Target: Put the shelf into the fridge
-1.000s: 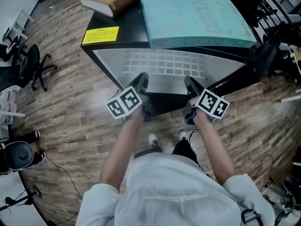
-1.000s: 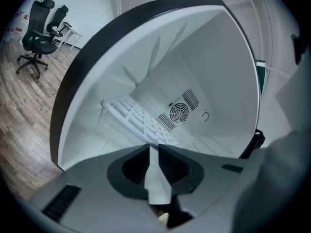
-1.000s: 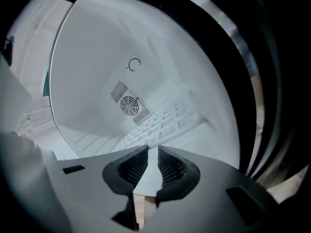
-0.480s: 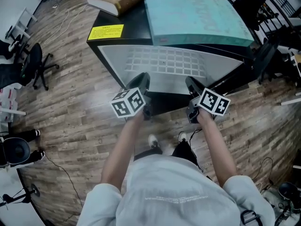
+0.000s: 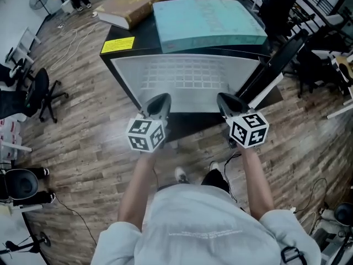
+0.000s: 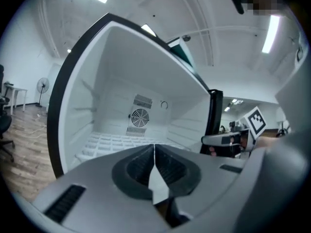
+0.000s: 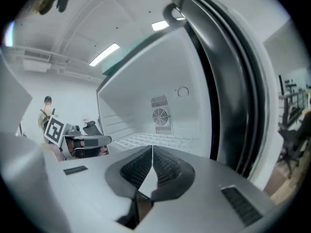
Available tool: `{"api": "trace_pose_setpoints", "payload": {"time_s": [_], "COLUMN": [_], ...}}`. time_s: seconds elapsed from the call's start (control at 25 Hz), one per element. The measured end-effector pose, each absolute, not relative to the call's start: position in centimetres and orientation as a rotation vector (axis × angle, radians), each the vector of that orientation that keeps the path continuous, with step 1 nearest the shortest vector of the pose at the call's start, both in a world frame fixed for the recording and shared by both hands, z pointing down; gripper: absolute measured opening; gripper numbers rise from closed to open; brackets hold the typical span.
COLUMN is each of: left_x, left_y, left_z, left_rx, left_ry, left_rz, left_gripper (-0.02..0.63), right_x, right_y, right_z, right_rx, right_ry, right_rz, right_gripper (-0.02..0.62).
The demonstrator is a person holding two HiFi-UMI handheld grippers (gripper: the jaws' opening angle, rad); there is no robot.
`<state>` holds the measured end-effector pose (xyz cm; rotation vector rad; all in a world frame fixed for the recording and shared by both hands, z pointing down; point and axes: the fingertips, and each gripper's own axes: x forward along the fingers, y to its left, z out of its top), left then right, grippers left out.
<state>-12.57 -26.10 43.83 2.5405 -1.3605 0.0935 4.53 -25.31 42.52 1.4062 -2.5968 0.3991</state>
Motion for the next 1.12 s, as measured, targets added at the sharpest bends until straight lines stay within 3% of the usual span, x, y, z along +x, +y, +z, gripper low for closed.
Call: {"api": "trace_pose_setpoints", "payload": {"time_s": [0.28,0.68,1.12], "left_x": [-11.2,-10.7,-12.1], "left_y": [-23.2,-20.8,-20.2], "left_z": [36.9,29.5,27.8], "left_rx": [2.802,2.935,2.945], "left_ry": [-1.347,-1.327,-1.372], "left_rz": [0.085,-0.001,-0.032], "left_gripper": [0.020,0.020,0.020], "right_x": [2.4,1.5,0.8], "right_y": [-22.0,-20.2,-19.9], "right_z": [35.9,30.0,27.9], "right_rx": [1.341,1.304,1.298], "right_ry": [-2.621,-2.704,-2.690], "right_rz": [0.024,-0.102,-0.192], "right_gripper": [0.017,0.017,0.015]}}
